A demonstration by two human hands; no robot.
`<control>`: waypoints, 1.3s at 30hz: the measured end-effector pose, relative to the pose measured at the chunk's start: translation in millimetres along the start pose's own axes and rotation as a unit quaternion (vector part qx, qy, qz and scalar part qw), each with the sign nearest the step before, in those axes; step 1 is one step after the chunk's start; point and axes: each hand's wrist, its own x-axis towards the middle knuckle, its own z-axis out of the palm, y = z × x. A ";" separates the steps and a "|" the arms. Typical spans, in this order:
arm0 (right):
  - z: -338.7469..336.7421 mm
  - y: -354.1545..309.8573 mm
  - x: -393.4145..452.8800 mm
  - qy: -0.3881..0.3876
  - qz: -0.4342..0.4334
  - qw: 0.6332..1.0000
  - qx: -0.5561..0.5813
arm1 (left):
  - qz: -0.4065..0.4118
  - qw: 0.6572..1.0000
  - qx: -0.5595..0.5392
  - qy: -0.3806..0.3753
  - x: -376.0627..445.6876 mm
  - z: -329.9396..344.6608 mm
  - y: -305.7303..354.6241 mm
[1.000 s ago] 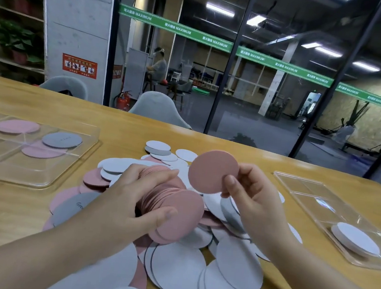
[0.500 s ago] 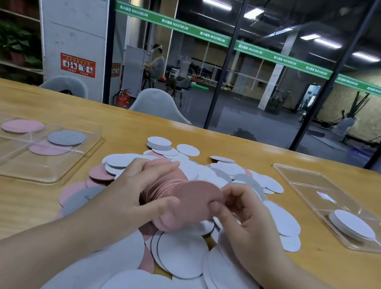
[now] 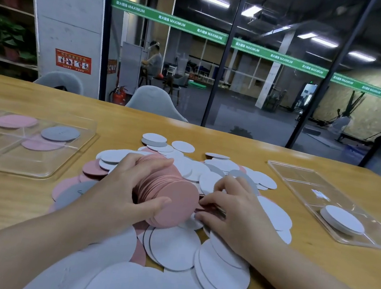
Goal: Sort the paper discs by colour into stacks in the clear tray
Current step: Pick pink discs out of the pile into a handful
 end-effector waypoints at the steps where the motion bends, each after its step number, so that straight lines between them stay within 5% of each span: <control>1: -0.7 -1.6 1.2 -0.001 -0.006 1.000 -0.020 | 0.000 1.000 0.000 0.002 0.1 -0.1 -0.4; 19: 0.4 -5.2 6.7 0.007 -0.059 0.993 -0.106 | -0.008 1.000 -0.014 0.013 -0.3 1.0 -0.8; 26: -32.6 8.8 11.5 0.003 -0.156 0.984 -0.083 | -0.007 1.000 -0.015 0.015 0.0 0.6 0.3; 35: -24.2 -6.3 7.2 0.024 -0.038 0.991 0.128 | -0.008 1.000 -0.019 0.008 0.4 0.8 -0.6; 39: -7.6 -7.6 5.6 0.046 0.009 0.990 0.131 | -0.010 1.000 -0.013 -0.008 0.6 0.9 0.2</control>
